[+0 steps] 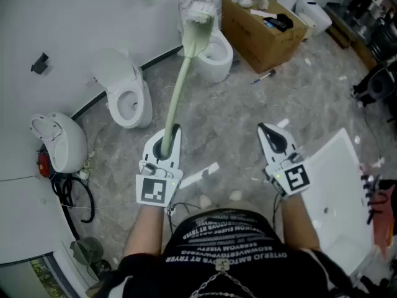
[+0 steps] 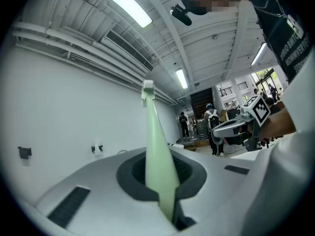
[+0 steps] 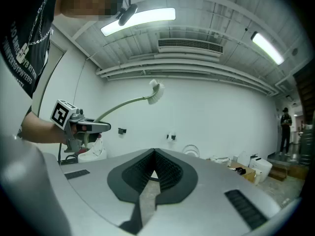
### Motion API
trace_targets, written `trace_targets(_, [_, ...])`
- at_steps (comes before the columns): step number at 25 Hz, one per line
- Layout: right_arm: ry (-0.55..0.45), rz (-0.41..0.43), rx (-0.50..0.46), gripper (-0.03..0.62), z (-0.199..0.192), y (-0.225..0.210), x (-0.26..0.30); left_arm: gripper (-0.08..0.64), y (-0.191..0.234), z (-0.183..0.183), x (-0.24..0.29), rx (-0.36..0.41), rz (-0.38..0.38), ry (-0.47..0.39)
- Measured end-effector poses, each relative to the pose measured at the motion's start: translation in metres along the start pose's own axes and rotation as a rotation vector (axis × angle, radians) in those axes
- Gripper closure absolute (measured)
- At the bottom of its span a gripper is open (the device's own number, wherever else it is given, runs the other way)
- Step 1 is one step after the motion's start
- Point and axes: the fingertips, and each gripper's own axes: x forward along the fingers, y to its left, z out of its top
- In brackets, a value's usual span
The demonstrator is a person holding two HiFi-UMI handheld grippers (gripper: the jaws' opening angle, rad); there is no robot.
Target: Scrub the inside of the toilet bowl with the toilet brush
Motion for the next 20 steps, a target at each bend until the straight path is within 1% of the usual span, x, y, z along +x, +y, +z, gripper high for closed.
trace_targets(8, [-0.01, -0.007, 0.011, 0.591, 0.0, 0.024, 0.01, 0.558, 0.016, -0.011, -0.016, -0.017, -0.005, -0.013])
trace_targets(13, [-0.012, -0.016, -0.022, 0.591, 0.006, 0.035, 0.007, 0.558, 0.029, -0.021, -0.032, -0.044, 0.001, 0.0])
trace_targets(17, [-0.01, -0.022, 0.006, 0.591, 0.009, 0.046, 0.004, 0.558, 0.038, -0.027, -0.041, -0.076, 0.008, 0.011])
trace_targets(20, [-0.001, -0.025, 0.004, 0.591, 0.008, 0.051, 0.002, 0.558, 0.042, -0.029, -0.047, -0.077, 0.005, 0.013])
